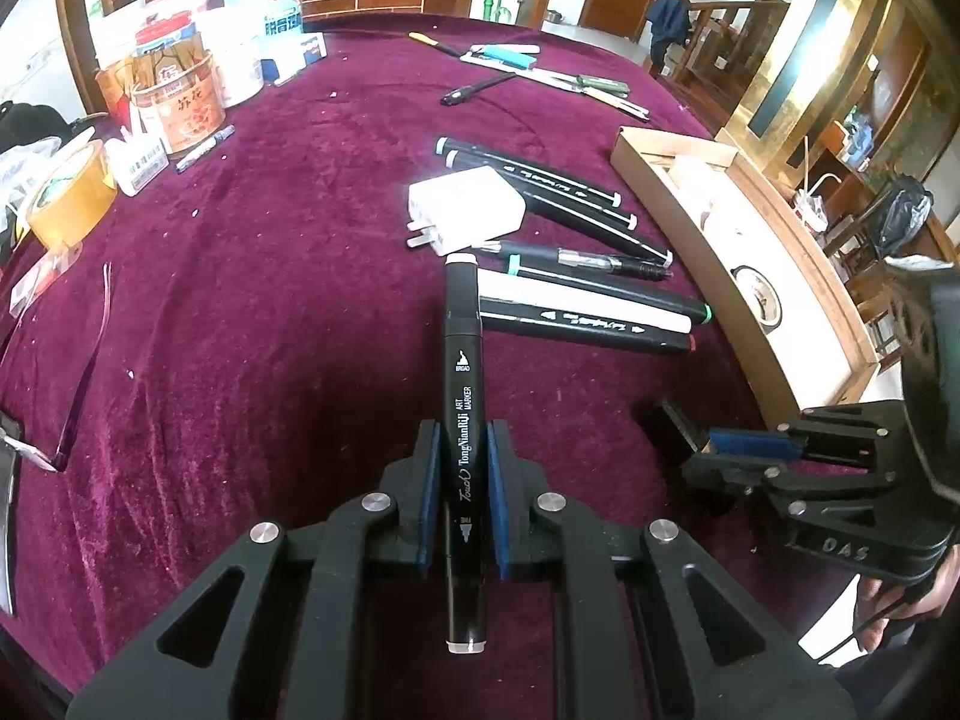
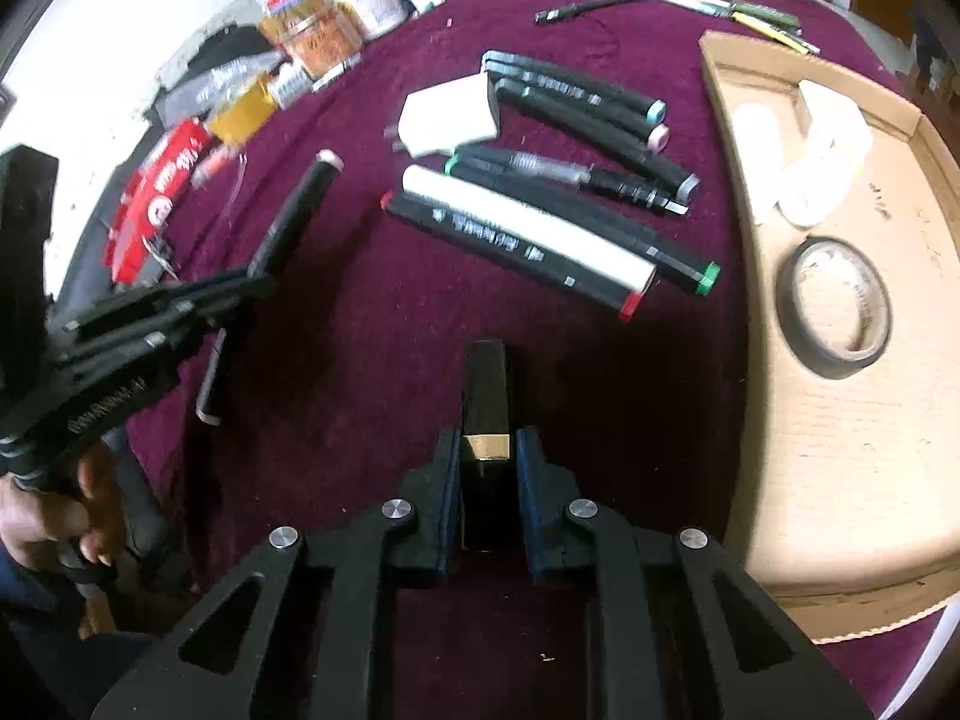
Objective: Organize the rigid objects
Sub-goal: 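Carry the black marker with the left tool while the right tool carries the lipstick to the tray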
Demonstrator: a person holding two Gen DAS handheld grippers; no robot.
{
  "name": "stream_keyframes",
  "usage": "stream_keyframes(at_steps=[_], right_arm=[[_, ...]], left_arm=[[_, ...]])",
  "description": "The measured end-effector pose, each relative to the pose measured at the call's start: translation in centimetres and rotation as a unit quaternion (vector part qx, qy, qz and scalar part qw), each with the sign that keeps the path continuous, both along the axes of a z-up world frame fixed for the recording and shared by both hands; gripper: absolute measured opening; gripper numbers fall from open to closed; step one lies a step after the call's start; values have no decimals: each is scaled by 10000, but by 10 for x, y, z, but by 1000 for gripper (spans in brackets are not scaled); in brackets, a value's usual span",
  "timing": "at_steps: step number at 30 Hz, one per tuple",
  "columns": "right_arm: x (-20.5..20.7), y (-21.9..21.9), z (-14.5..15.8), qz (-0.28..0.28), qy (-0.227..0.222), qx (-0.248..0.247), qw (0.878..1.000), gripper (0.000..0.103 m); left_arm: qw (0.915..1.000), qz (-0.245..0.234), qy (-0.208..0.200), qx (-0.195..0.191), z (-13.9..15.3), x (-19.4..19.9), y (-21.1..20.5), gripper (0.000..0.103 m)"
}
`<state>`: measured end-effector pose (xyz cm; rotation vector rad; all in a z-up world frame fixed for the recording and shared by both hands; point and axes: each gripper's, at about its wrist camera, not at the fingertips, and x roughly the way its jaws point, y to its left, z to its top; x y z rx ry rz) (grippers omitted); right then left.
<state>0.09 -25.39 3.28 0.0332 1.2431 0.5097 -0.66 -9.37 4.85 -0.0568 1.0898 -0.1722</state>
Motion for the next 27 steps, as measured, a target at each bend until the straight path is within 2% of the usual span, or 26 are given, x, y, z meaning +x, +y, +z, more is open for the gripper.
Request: stream_keyframes(at_steps=[6,11,17,21,27], right_arm=[[2,-40,23,-532,-243,558,9967,16],[7,-75,41,-1037,-508,795,9901,16],[13,-128,42,-1609,-460,968,9811,16],[9,-125,43,-1204,-320,976,9874,16],[-2,-70,27,-169,-189,517,9983,23]], left_arm=[[9998,-182,-39,-29,8,5,-19,12],[9988,-476,-67,-111,18,11,-48,12],[9955,-926,-91,-174,31,20,-93,12],[9943,-1037,-154,-168,36,23,-111,12],[9968,-775,-77,-183,32,28,-104,12]])
